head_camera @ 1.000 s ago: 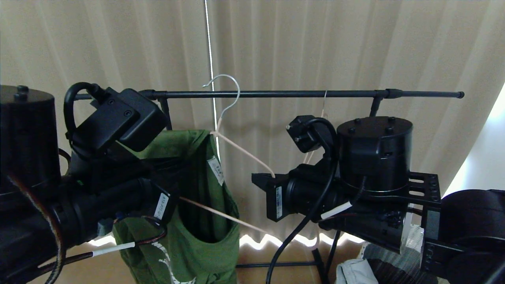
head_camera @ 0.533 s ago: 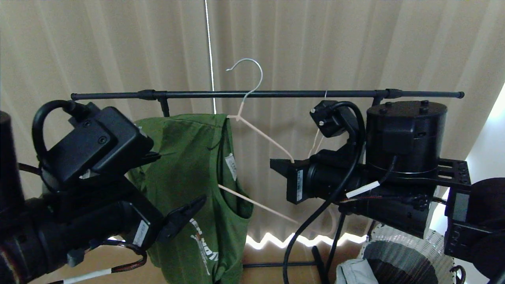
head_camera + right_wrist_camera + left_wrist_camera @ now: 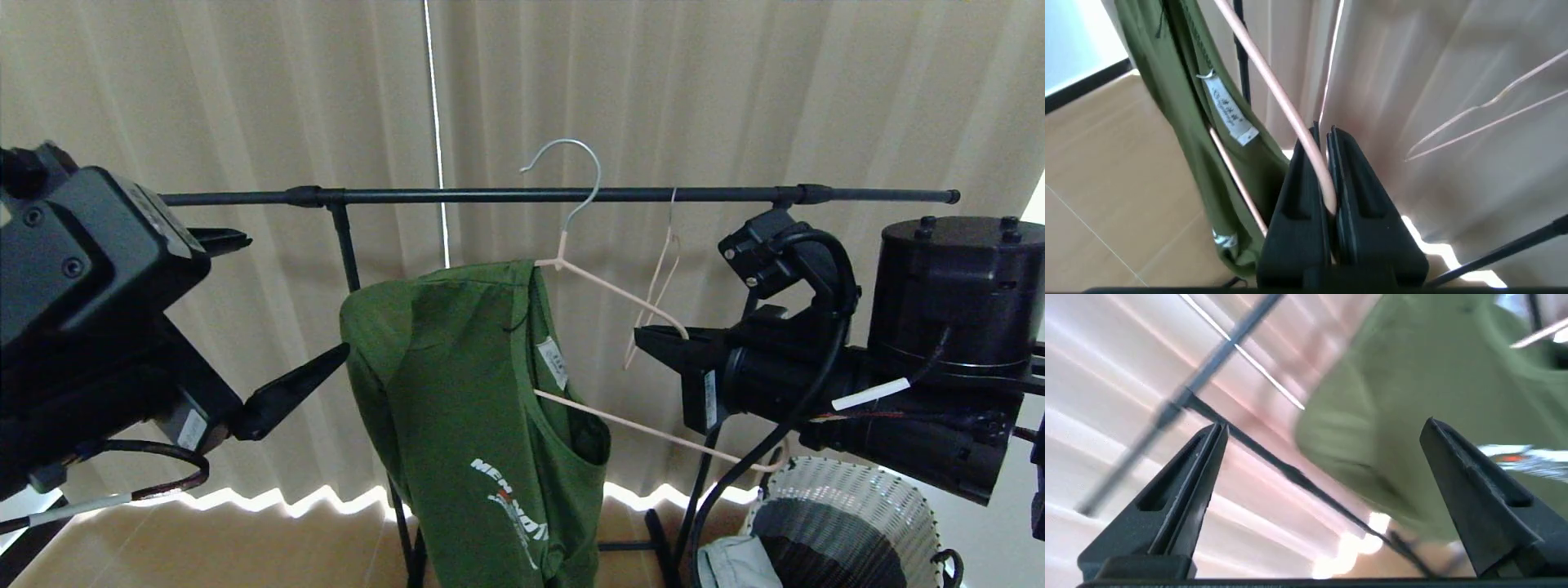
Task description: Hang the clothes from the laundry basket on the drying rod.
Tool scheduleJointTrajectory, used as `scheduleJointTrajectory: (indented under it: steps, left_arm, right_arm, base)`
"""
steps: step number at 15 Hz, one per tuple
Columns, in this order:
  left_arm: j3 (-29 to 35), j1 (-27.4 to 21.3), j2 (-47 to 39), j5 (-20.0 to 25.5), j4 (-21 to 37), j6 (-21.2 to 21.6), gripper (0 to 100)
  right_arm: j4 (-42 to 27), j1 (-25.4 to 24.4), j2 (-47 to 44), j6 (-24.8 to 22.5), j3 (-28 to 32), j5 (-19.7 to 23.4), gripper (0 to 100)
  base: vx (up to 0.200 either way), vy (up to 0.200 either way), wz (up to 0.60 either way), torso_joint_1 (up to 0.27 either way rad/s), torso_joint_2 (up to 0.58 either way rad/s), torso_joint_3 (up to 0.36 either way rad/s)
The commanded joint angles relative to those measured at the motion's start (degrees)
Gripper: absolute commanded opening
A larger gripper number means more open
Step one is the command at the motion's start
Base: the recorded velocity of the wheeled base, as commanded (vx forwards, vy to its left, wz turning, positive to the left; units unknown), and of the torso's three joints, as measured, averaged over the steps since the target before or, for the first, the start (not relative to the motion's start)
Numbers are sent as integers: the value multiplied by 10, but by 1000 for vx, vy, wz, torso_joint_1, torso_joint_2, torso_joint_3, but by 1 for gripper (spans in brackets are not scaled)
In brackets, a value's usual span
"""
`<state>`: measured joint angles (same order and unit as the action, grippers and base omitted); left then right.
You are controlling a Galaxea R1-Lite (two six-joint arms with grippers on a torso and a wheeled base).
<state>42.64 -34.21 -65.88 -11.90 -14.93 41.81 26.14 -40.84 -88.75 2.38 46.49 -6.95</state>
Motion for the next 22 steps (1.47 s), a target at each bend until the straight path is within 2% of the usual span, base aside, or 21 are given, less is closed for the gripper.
scheduleJointTrajectory:
  steps: [1,5,6,7,12,14,18,21,22]
  left_arm:
    - [13,6,-28,2,-1,38,100]
    - [52,3,-87,17,-1,47,100]
    - [67,4,-101,70,-1,42,100]
    - [75,6,-114,84,-1,42,100]
    - [118,51,-160,93,-3,38,100]
    - [116,52,-160,106,-3,31,100]
    - [111,48,-159,107,-3,32,100]
    - [107,49,-159,107,-3,32,100]
    - [105,48,-159,107,-3,32,0]
  right_arm:
    - [2,1,9,0,-4,4,0]
    - [45,-2,-9,-4,-9,35,0]
    - [53,-2,-13,-14,-10,36,0]
    - [54,-2,-12,-18,-11,39,0]
    - [55,-19,-6,-18,-12,59,0]
    - [60,-22,-6,-18,-13,60,0]
    - [80,-28,-7,-18,-23,80,0]
    - [80,-32,-6,-18,-24,80,0]
    - [80,-32,-6,-18,-24,80,0]
  base:
    - [0,0,0,0,0,0]
    - [0,0,0,0,0,0]
    - [0,0,0,0,0,0]
    - [0,0,0,0,0,0]
    - [0,0,0,0,0,0]
    - [0,0,0,0,0,0]
    - [0,0,0,0,0,0]
    - [0,0,0,0,0,0]
    - [0,0,0,0,0,0]
